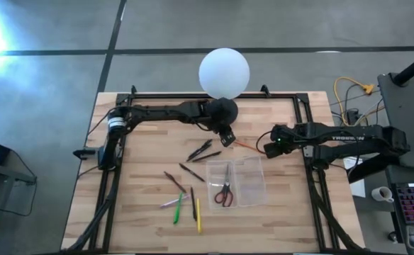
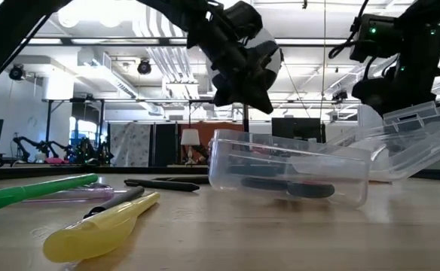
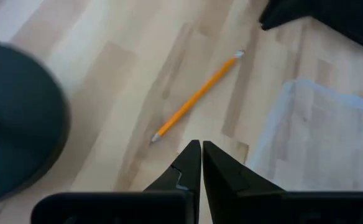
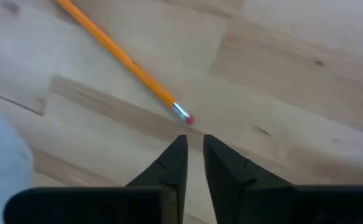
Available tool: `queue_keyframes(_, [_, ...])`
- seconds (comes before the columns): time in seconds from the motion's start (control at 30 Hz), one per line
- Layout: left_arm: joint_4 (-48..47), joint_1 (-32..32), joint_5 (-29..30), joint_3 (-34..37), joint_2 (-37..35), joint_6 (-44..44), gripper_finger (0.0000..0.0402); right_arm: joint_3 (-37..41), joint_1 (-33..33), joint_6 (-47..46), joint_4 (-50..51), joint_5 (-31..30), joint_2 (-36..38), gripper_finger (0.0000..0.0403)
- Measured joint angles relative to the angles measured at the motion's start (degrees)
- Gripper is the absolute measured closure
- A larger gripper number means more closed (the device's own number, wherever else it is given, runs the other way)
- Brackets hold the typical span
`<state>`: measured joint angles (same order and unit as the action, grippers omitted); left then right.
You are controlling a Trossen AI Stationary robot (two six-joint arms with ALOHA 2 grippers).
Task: Pick & place school supplies into a supply box
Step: Put the orange pencil into the transparent supply box
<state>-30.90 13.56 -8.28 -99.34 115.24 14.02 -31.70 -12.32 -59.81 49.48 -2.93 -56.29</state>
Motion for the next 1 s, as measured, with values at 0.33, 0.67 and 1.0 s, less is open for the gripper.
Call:
queue_keyframes(0.33, [6.8, 0.5, -1.88, 1.66, 6.31, -3.04, 0.0402, 0.0, 0.16, -3.28, -0.12, 1.48, 1.48, 0.0394])
queue_keyframes(0.67, [11.76, 0.68, -1.79, 1.7, 10.25, -3.02, 0.0402, 0.15, 1.27, -9.78, -0.35, 1.54, 0.71, 0.0394])
queue_keyframes(1.0, [17.1, 0.61, -0.35, 1.72, 13.55, -3.02, 0.0402, 2.76, 1.95, -12.69, -1.25, 1.74, -0.97, 0.0394])
